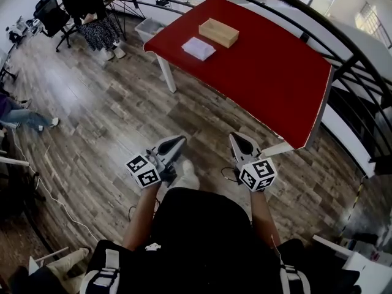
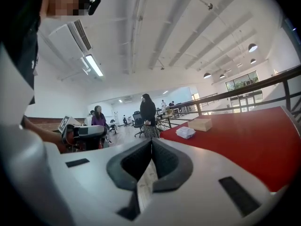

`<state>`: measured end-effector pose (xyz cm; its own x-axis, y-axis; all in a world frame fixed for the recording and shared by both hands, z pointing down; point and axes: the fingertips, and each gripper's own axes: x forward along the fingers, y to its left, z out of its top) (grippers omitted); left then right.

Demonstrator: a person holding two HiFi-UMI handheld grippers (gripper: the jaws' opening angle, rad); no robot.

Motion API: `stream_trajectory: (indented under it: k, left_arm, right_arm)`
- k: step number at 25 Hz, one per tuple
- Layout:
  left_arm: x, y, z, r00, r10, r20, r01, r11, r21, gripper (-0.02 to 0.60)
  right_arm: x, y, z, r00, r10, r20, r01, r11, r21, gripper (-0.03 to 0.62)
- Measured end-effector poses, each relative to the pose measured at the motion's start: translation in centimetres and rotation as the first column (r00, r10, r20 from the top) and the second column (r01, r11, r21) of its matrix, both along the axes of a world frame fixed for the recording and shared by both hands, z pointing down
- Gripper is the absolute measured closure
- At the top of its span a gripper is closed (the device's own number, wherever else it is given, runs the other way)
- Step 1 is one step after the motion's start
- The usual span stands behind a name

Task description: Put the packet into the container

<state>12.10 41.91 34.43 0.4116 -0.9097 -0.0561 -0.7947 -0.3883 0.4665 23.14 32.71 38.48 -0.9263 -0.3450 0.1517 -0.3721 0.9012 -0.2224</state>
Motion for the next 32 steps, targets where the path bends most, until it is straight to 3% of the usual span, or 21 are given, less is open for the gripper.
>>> stream_trajectory:
  k: [5,10,17,25,32]
  left_arm:
    - [-5.2,-3.2,-1.0,0.994,0.018,0.105,-0.022,0.999,0.036,0.571]
    - [-9.4,-5.9,-0.8,0.998,0.045,0.047,-0.047,0.998,0.034,0.571]
    - [-13.3,-9.1,1.4,0.996,0.071,0.05,-0.072,0.997,0.014,0.571]
    - [-19.2,-15.4,2.8,0.996,-0.027,0.088,0.028,1.0,-0.005,0.571]
    - [-22.7,-23.8,2.7,0.989,-0.026,0.143,0.024,1.0,0.011,0.571]
  right_arm:
    - [-5.8,-3.5,-1.7,0.999,0.039,-0.005,-0.039,0.999,0.024,0.574]
    - [-10.1,-6.1,-2.2,0.998,0.058,-0.013,-0.057,0.996,0.068,0.574]
    - [-15.8,-8.7,-1.6,0.998,0.051,-0.025,-0.048,0.994,0.093,0.574]
    - [-19.8,-15.2,-1.0,0.998,0.058,-0.001,-0.058,0.995,0.087,0.574]
    - [-23.6,-23.5,-1.0,0.999,0.048,0.023,-0.049,0.997,0.051,0.574]
